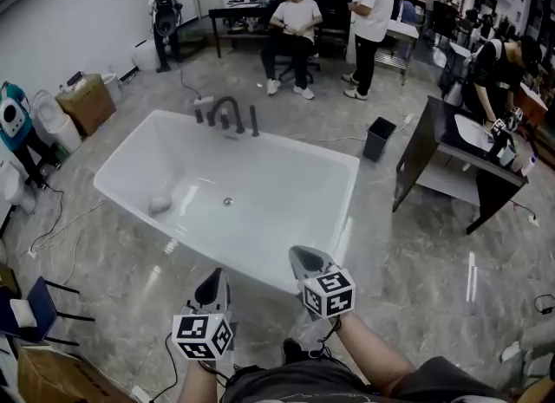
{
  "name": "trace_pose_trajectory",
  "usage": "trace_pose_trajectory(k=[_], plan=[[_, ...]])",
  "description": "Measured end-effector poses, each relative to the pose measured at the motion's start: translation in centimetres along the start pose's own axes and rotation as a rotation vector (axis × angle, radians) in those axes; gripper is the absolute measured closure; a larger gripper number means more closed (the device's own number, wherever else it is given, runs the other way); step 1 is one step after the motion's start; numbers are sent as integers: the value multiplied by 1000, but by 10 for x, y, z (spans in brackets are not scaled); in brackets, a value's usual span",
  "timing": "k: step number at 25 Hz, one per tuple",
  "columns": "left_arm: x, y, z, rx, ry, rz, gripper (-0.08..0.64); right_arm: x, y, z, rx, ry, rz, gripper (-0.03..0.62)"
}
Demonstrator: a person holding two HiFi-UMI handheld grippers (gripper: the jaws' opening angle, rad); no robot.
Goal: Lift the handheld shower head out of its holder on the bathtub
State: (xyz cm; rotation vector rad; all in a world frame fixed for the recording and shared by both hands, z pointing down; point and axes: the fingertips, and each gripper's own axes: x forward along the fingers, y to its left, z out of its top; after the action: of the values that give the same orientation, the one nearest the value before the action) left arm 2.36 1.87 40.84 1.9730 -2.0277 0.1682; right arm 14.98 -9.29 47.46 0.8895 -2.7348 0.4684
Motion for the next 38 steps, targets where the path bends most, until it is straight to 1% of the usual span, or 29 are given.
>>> trace_pose_trajectory(k=[4,10,14,18,24,31,33,36,38], plan=[[22,9,13,-8,3,8,545,18,-18,11,15,6,-5,565],[53,31,23,-7,-3,4,545,48,-33,13,19,26,-26,565],[76,52,31,-4,-4,-29,545,68,-38,21,10,24,-64,565],[94,86,43,5,3,-75,545,91,-32,30,18,27,-114,565],[137,148,55,22,20,-175,545,146,-33,37,68,20,-236,565],[177,238,75,29,45,-273,545,213,-17,58,106,-3,-378,565],[188,258,75,24,59,-296,545,227,-16,61,122,-9,-428,565],[204,282,70,30,89,-333,545,241,-16,67,157,-49,-495,563],[213,295,68,38,100,-346,545,251,-17,69,156,-56,-535,563]])
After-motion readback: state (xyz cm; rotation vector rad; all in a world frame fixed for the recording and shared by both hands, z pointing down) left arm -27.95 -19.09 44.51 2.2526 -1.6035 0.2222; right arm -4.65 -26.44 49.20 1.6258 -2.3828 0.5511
